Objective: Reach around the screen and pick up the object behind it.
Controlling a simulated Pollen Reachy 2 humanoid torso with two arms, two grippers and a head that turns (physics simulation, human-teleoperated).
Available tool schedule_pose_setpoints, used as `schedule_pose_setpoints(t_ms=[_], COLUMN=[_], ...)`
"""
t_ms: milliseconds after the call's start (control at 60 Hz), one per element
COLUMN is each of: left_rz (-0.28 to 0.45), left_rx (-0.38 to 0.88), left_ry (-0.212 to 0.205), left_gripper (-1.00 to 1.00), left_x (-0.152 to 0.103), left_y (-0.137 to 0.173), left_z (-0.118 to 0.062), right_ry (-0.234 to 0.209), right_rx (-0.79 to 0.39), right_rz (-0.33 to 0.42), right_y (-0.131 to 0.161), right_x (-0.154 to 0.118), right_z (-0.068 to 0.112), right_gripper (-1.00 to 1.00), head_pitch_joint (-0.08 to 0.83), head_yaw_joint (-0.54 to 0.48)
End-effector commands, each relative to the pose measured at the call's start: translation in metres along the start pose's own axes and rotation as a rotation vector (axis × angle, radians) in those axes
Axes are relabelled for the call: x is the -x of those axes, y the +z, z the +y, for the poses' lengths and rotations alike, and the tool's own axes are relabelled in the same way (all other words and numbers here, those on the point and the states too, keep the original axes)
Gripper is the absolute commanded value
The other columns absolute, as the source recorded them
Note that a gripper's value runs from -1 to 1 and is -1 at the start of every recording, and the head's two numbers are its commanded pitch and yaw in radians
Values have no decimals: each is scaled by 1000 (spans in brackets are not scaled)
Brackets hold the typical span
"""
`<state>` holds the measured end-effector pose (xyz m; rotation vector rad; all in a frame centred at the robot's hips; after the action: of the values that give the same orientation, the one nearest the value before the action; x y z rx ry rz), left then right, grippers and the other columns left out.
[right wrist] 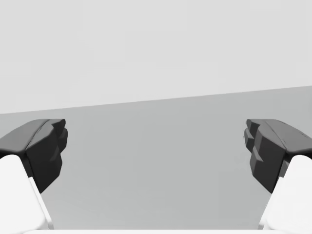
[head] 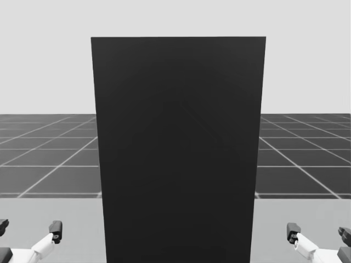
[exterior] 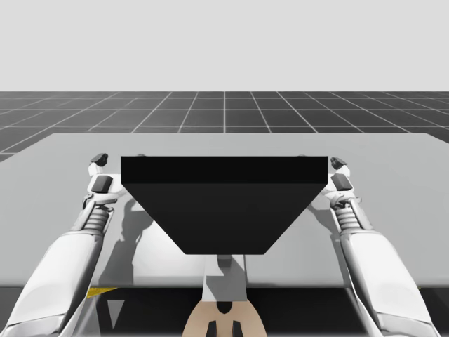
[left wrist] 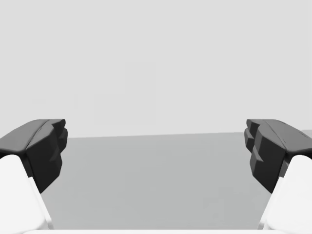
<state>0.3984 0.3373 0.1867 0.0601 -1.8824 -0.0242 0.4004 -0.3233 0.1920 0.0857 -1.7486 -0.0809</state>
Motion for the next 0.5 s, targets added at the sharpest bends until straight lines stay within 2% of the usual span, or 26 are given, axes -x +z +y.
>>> schedule_pose_setpoints(t_ms=[17, 117, 217, 333, 367, 433, 467, 500], left_rz=[7, 41, 68, 69, 74, 80, 84, 85], left_rx=[10, 49, 160, 278, 340, 426, 467, 494], left_ry=[0, 9, 50, 82, 111, 126, 129, 125], left_gripper=[-1000, -1000, -1000, -1000, -1000, -1000, -1000, -1000], left_x=[0, -2, -11, -22, -25, -29, -31, -31], left_y=[0, 1, 3, 11, 16, 24, 28, 30], left_z=[0, 2, 6, 5, 4, 1, -1, -2], right_ry=[22, 44, 11, 60, 54, 50, 27, 24], right_rx=[-4, -73, -171, -274, -307, -363, -401, -418], right_rz=[-6, -25, -21, -36, -40, -43, -41, -44], right_y=[3, 4, 7, 11, 13, 17, 20, 21], right_x=[0, -1, -4, -6, -8, -12, -14, -15], right_z=[2, 1, 0, 5, 9, 14, 15, 15], right_gripper=[-1000, -1000, -1000, -1000, -1000, -1000, -1000, -1000], head_pitch_joint=[46, 49, 50, 57, 60, 65, 68, 69], head_yaw_joint=[9, 6, 9, 7, 6, 4, 2, 1])
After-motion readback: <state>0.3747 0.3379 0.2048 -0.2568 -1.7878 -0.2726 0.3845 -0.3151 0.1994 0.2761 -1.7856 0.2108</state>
